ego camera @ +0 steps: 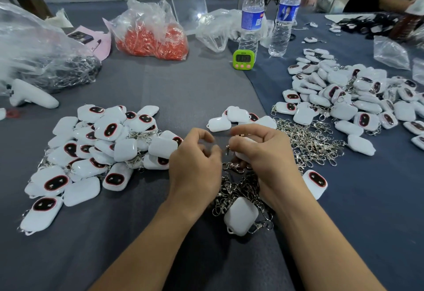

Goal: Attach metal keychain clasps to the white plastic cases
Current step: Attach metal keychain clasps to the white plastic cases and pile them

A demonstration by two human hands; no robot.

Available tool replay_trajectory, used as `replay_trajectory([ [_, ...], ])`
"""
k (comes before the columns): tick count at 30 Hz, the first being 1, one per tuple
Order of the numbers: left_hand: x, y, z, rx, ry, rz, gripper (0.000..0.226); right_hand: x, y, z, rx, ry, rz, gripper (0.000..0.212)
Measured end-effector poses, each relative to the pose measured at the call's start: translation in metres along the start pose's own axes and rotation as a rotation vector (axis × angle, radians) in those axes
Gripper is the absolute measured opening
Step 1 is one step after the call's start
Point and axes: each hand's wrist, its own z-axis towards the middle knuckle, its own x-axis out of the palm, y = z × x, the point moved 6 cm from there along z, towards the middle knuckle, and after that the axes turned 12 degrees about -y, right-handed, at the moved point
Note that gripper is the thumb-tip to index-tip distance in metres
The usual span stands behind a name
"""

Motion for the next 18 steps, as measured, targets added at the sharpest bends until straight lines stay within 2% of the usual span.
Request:
replay_trajectory([
  [3,0.009,-0.007,-0.004,0.076,0.17,-0.06,0.035,0.001,0.001,-0.001,-0.036,0.042,-0.011,0.024],
  [7,0.009,-0.006,0.0,0.013,0.226,-0.254,0.024,-0.002,0.003,0.003,-0.088,-0.004,-0.066,0.022],
  [10,0.008,0.002,0.006,-0.087,0.213,-0.344,0.02,0.001,0.007,0.002,-0.107,0.07,-0.096,0.016],
  [13,0.005,0.004,0.011,-0.079,0.226,-0.387,0.016,0.005,0.007,-0.003,-0.039,0.182,-0.05,0.008],
  [18,0.002,0.001,0.011,-0.08,0.224,-0.429,0.014,0.001,0.009,-0.003,-0.059,0.173,-0.018,0.01],
])
